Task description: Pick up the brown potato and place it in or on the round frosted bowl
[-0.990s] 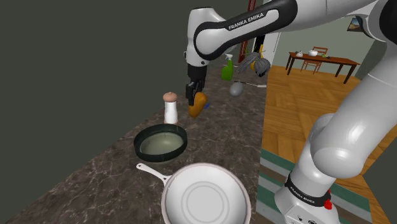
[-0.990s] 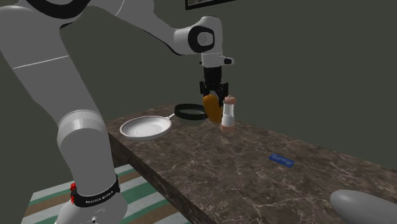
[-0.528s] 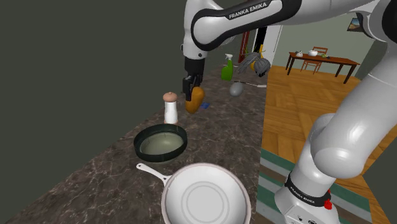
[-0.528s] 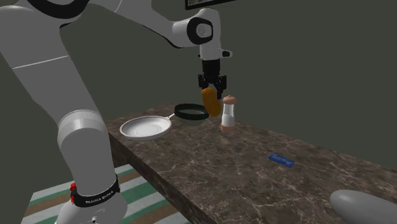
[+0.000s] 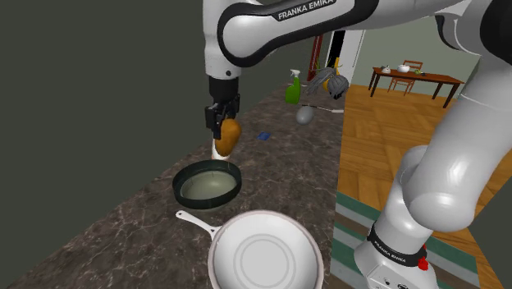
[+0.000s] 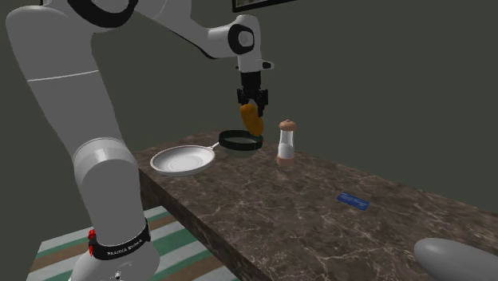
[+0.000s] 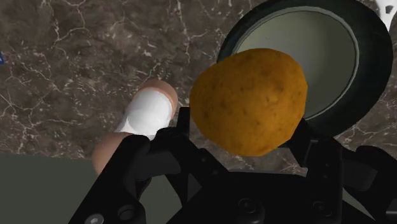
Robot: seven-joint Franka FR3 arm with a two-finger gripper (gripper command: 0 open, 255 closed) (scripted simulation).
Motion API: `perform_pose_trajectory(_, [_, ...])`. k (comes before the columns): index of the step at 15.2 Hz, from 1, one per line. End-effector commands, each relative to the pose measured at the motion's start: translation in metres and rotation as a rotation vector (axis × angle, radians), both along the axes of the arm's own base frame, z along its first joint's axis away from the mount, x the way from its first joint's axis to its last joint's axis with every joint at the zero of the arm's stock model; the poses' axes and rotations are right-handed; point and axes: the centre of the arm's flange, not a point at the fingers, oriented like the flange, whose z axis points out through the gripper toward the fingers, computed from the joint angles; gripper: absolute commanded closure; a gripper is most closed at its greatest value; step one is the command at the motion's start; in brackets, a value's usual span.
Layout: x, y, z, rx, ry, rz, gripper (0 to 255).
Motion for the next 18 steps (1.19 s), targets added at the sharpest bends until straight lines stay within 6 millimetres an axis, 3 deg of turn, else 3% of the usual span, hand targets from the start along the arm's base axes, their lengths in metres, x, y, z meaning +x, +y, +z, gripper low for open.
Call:
perform_pose_trajectory(1, [0.002,0.026,0.001,0.0,0.0,-0.001,255])
perform_pose_trajectory(6, [0.007,0.086,0.003,0.0,0.0,-0.001,255])
perform_pose_trajectory(18, [0.007,0.086,-0.06,0.0,0.0,-0.001,255])
